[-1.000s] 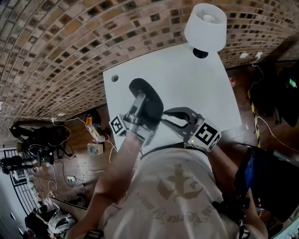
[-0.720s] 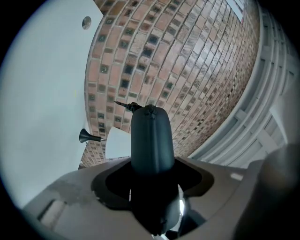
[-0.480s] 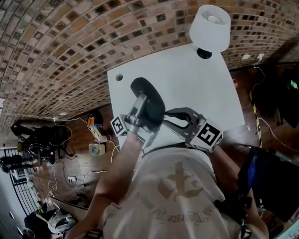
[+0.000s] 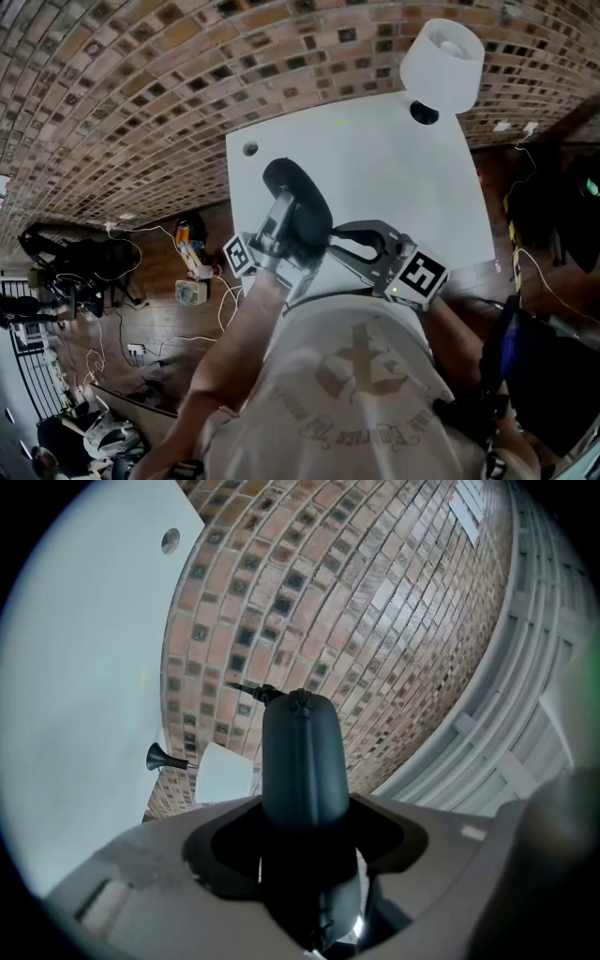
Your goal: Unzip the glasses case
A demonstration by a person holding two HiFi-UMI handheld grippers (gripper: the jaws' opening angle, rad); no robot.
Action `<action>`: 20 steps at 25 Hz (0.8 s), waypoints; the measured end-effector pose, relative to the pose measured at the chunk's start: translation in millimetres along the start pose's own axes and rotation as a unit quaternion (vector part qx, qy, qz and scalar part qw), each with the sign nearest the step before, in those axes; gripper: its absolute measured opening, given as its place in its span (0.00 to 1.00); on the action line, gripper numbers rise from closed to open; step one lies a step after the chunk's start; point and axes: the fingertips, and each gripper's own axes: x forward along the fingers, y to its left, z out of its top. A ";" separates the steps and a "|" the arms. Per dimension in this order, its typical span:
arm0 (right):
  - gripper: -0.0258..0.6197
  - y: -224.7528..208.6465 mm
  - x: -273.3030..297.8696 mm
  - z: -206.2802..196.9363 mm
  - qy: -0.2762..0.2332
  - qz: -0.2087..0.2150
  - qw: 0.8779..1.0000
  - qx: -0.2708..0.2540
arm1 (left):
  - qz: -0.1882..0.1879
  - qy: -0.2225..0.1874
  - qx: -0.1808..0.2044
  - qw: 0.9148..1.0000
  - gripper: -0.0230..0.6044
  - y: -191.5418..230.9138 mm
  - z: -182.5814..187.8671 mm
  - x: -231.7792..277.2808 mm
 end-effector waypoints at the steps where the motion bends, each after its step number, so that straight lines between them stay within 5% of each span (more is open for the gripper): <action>1: 0.16 -1.4 1.5 1.4 -0.005 -0.001 1.000 0.007 | -0.004 -0.003 -0.001 1.000 0.48 -1.5 1.5 -0.2; 11: 0.09 -0.7 3.0 17.2 -0.091 0.039 0.990 0.101 | -0.017 -0.019 -0.004 1.000 0.48 -9.8 12.5 -3.4; 20: 0.08 -6.2 -0.1 17.0 -0.098 0.026 0.990 0.094 | -0.017 -0.016 -0.004 1.000 0.48 -9.3 12.9 1.8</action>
